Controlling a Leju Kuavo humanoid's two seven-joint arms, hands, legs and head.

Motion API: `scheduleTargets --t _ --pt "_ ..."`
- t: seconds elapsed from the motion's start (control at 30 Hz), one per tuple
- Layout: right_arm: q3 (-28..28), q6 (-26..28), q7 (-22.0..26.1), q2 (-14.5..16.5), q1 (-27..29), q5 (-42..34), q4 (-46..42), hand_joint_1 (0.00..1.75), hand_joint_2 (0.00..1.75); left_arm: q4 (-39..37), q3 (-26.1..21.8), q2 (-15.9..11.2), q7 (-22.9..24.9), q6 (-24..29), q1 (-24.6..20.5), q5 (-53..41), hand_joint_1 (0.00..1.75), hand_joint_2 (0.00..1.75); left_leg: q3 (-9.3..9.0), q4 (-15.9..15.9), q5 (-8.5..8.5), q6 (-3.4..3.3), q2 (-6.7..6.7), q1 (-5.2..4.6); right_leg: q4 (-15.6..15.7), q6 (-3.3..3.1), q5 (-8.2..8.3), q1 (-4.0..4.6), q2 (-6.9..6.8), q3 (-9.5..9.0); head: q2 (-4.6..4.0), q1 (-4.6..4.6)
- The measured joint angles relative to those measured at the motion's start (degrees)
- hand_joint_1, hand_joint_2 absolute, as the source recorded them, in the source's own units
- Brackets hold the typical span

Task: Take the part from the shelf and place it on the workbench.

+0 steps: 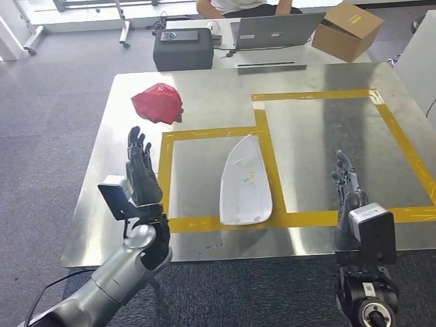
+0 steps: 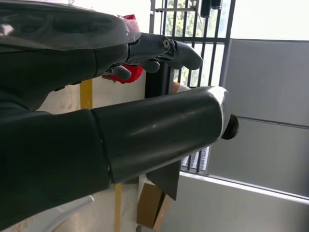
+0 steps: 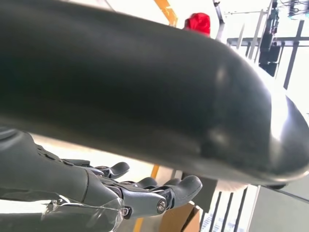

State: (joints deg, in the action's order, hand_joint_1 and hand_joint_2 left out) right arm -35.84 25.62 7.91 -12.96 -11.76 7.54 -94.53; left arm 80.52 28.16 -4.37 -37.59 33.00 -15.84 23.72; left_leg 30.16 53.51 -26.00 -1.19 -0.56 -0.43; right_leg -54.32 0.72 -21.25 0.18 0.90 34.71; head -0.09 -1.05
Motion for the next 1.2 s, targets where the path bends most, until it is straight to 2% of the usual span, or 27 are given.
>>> scheduleTargets --t 0.43,0.57,0.6,0.63,0.7,0.73,0.77,0.8,0.83,0.87,0.9,0.93,0.97,1.03,1.1,1.13,1.2 --pt "0.9 -1.7 0.8 0.0 0.6 0.1 -0.5 0.00 0.00 0.0 0.0 -0.1 0.3 0.2 0.0 -0.9 0.00 0.00 0.00 0.0 0.00 0.00 0.00 0.00 0.0 0.00 0.00 0.00 0.00 -0.01 0.00 -0.01" --pt "1.2 -1.8 0.8 0.0 0.8 -0.4 -0.8 0.00 0.00 0.0 0.0 -0.1 0.3 0.1 0.0 -0.9 0.00 0.00 -0.83 -1.3 0.61 -1.00 0.23 0.02 1.0 0.88 0.31 0.05 0.18 -0.52 0.00 -0.11" --pt "1.3 -1.8 0.9 0.0 0.9 -0.5 -1.0 0.00 0.00 0.0 0.0 -0.1 0.3 0.1 0.0 -1.0 0.00 0.00 -1.49 -2.4 1.02 -1.22 0.46 0.34 0.1 1.07 -0.43 0.13 0.23 -0.19 0.00 -0.03" --pt "1.3 -1.8 0.9 0.0 0.9 -0.6 -1.2 0.00 0.00 0.0 0.0 -0.1 0.3 0.1 -0.1 -1.0 0.00 0.00 -2.08 -3.2 1.32 -1.28 0.72 0.64 -2.3 1.26 -1.76 0.09 0.21 0.84 0.00 0.09" --pt "1.5 -1.8 0.9 0.0 1.3 -0.7 -1.3 0.00 0.00 0.0 0.1 -0.1 0.3 0.0 0.0 -1.0 0.00 0.00 -2.63 -3.7 1.42 -1.24 1.24 0.91 -10.4 1.81 -5.22 -0.46 -0.06 4.65 0.00 0.33" --pt "1.5 -1.8 0.8 0.0 1.6 -0.8 -1.3 0.00 0.00 0.0 0.1 -0.1 0.3 0.0 0.1 -1.0 0.00 0.00 -2.65 -3.6 1.26 -1.07 1.44 0.99 -13.9 2.14 -6.18 -0.81 -0.21 6.37 0.00 0.35" --pt "1.5 -1.8 0.8 0.0 1.8 -0.8 -1.3 0.00 0.00 0.0 0.1 -0.1 0.3 0.0 0.1 -0.9 0.00 0.00 -2.67 -3.3 1.01 -0.82 1.65 1.12 -15.2 2.50 -6.10 -1.15 -0.36 7.10 0.00 0.36" --pt "1.5 -1.8 0.8 0.0 2.0 -0.8 -1.3 0.00 0.00 0.0 0.1 -0.1 0.3 0.0 0.2 -0.9 0.00 0.00 -2.70 -2.9 0.65 -0.49 1.84 1.35 -14.0 2.89 -4.92 -1.47 -0.56 6.59 0.00 0.35" --pt "1.6 -1.8 0.8 0.0 2.0 -0.8 -1.3 0.00 0.00 0.0 0.1 -0.1 0.3 0.0 0.2 -0.9 0.00 0.00 -2.75 -2.4 0.17 -0.07 1.99 1.64 -10.5 3.28 -2.90 -1.79 -0.94 4.87 0.00 0.36" --pt "1.6 -1.8 0.8 0.0 2.0 -0.8 -1.3 0.00 0.00 0.0 0.1 -0.1 0.3 0.0 0.2 -0.9 0.00 0.00 -2.77 -1.8 -0.41 0.42 2.15 1.92 -6.5 3.72 -1.57 -1.91 -1.51 2.90 0.00 0.43" --pt "1.6 -1.8 0.8 0.0 2.0 -0.8 -1.3 0.00 0.00 0.0 0.1 -0.1 0.3 0.0 0.2 -0.9 0.00 0.00 -2.64 -1.0 -0.97 0.95 2.28 1.96 -3.3 3.84 -0.72 -1.95 -1.89 1.15 0.00 0.62" --pt "1.6 -1.8 0.8 0.0 2.1 -0.8 -1.3 0.00 0.00 0.0 0.1 -0.1 0.3 0.0 0.1 -1.0 0.00 0.00 -2.46 -0.4 -1.38 1.41 2.39 1.91 -1.5 3.57 -0.60 -1.91 -2.01 0.15 0.00 0.70" --pt "1.6 -1.8 0.8 0.0 2.1 -0.8 -1.4 0.00 0.00 0.0 0.1 -0.1 0.3 0.0 0.1 -1.0 0.00 0.00 -2.27 0.0 -1.61 1.78 2.54 1.78 -1.2 3.10 -1.17 -1.73 -1.87 -0.06 0.00 0.70" --pt "1.6 -1.8 0.9 0.0 2.2 -1.0 -1.4 0.00 0.00 0.0 0.1 -0.1 0.3 0.0 0.1 -1.1 0.00 0.00 -2.19 0.2 -1.87 2.26 2.90 1.75 -1.6 1.82 -1.40 -1.64 -0.96 0.13 0.00 0.45" --pt "1.6 -1.9 1.2 0.0 2.2 -1.3 -1.4 0.00 0.00 0.0 0.1 -0.1 0.3 0.0 0.0 -1.1 0.00 0.00 -1.54 2.2 -3.25 2.66 2.56 1.92 -1.7 1.07 -1.52 -1.69 -0.26 0.06 0.00 0.23" --pt "1.7 -1.9 1.3 0.0 2.1 -1.4 -1.5 0.00 0.00 0.0 0.1 -0.1 0.3 0.0 -0.1 -1.2 0.00 0.00 -0.21 5.0 -4.71 2.80 2.11 1.94 -1.6 0.75 -1.54 -1.74 0.09 -0.05 0.00 0.13" --pt "1.6 -1.9 1.5 0.0 2.2 -1.7 -1.4 0.00 0.00 0.0 0.1 -0.2 0.3 0.0 -0.1 -1.2 0.00 0.00 4.30 13.4 -8.11 2.86 1.29 1.85 -1.6 0.38 -1.61 -1.62 0.81 -0.06 0.00 0.03"
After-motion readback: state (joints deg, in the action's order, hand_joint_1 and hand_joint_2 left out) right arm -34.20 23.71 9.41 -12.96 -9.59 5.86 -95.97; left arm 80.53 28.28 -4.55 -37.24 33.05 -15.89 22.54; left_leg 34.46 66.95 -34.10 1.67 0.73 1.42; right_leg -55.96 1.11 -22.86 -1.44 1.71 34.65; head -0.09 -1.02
